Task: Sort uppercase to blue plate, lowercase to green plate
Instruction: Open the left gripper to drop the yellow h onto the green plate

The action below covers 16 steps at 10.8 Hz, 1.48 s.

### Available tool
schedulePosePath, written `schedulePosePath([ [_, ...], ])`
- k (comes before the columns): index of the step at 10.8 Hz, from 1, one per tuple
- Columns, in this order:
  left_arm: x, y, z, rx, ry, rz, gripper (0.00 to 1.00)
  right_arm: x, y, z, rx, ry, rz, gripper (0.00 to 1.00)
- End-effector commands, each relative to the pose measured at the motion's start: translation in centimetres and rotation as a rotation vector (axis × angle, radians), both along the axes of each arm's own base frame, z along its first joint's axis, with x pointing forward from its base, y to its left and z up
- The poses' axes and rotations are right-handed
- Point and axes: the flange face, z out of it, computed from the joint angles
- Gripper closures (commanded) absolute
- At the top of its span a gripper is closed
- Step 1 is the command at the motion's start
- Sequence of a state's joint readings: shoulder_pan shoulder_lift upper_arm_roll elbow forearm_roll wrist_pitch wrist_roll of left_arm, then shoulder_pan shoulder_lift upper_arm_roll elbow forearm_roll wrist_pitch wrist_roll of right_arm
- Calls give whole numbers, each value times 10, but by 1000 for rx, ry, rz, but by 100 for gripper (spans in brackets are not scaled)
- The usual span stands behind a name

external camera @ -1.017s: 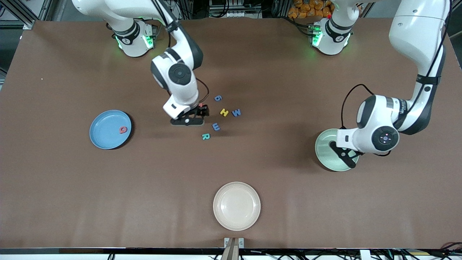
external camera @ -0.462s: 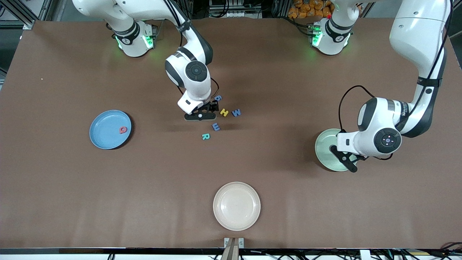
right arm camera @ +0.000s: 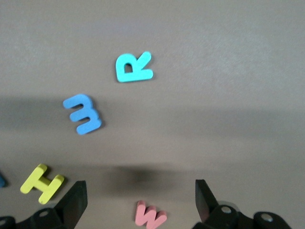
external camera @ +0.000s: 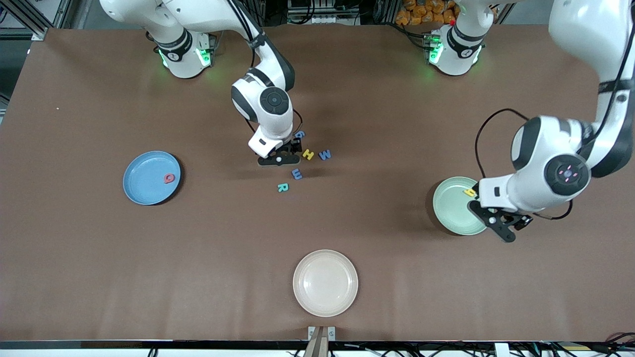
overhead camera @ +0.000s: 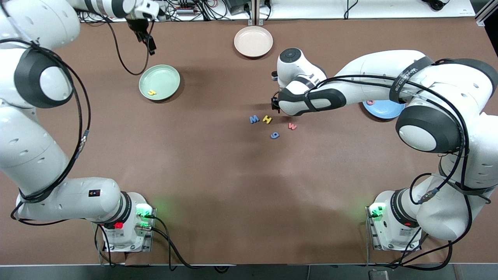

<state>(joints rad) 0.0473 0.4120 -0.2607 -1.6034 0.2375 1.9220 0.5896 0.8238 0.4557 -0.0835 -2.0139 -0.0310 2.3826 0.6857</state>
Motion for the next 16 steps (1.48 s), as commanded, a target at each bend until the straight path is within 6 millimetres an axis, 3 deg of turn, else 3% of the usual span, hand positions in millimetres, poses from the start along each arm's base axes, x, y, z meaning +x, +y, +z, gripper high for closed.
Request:
schedulePosePath([
  [1, -13, -10, 65, -18, -10, 73, 0, 15, -11, 4, 55, -8, -18, 0],
  [2, -19, -9, 86, -55, -33, 160, 0, 19, -11, 6, 86, -24, -21, 0],
  [5, -27, 13, 125, -99, -75, 300, 0, 46, -6, 10, 148, -69, -79, 0],
  [8, -43, 0, 157, -133, -109, 503, 0, 78, 4, 7, 156, -105, -85, 2],
  [11, -55, -28, 164, -116, -110, 673, 0, 108, -11, -10, 132, -125, 39, 2],
  [16, -56, -18, 155, -83, -83, 673, 0, 106, -18, -25, 144, -150, 108, 2],
])
